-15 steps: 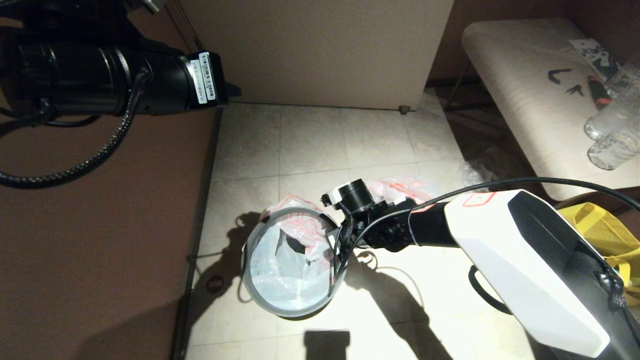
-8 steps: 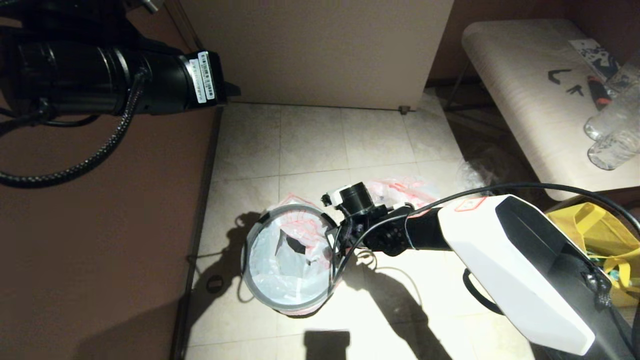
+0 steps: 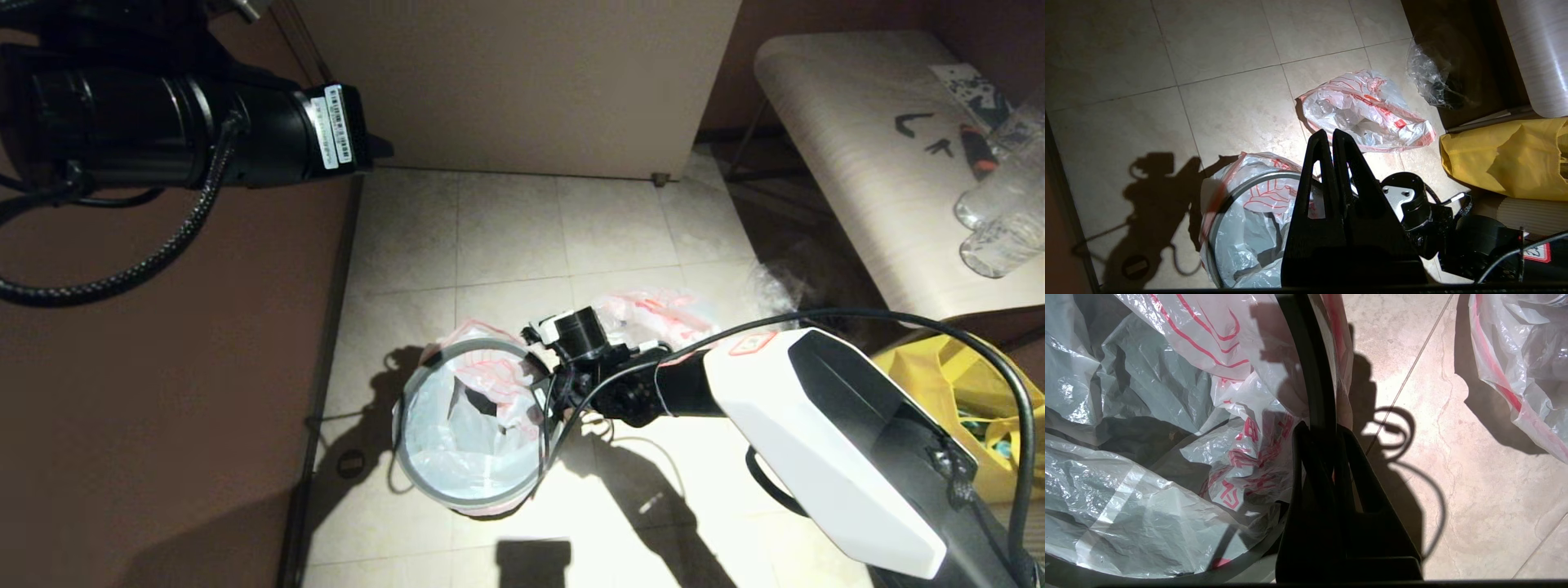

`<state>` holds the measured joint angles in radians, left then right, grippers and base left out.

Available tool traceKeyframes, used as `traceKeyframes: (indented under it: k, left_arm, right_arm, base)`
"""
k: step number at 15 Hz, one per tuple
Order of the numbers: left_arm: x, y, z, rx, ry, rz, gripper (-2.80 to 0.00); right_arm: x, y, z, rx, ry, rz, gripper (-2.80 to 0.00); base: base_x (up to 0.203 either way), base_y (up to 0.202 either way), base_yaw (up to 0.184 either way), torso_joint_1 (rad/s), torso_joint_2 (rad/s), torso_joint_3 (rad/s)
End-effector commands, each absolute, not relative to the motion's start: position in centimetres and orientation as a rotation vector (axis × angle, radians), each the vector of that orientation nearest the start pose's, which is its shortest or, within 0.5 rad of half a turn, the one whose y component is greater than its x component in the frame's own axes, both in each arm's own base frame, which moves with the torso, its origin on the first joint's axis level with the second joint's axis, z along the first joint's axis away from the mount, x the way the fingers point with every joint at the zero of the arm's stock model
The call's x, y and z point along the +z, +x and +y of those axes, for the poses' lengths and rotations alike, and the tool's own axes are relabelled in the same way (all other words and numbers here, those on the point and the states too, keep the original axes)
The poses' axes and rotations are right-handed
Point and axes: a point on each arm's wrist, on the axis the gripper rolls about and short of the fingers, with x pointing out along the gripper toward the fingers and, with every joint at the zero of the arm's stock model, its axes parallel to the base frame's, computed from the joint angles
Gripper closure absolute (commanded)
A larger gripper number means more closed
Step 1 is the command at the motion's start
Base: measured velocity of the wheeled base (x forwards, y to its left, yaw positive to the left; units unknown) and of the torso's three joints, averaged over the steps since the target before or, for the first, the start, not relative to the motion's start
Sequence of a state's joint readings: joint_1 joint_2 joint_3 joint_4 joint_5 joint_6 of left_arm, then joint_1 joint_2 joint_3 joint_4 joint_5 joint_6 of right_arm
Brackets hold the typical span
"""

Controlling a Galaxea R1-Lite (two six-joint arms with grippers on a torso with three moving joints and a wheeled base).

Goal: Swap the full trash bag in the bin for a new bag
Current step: Place the trash can ring on the trash can

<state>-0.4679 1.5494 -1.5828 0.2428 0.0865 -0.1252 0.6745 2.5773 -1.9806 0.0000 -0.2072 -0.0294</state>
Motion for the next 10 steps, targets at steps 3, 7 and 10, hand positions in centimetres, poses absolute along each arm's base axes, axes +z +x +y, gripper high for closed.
traceKeyframes:
  k: [3,7,10]
  left_arm:
    - [36.23,23.54,-11.45,-0.405,-0.079,0.224,0.0]
    - [36.25,23.47,-11.41,-0.405,-0.079,0.223,0.0]
    - [36.21,23.52,-11.43,-0.404,-0.078,0.225,0.0]
  right_arm:
    - [6.02,41.38,32.42,0.462,-0.292,0.551,0.0]
    - [5.79,41.6,32.38,0.469,-0.323,0.532,0.0]
    - [5.79,41.56,32.56,0.479,-0.346,0.516,0.0]
  base:
    - [0.0,0.0,0.0,0.0,0.0,0.0]
    - [0.0,0.0,0.0,0.0,0.0,0.0]
    - [0.0,0.0,0.0,0.0,0.0,0.0]
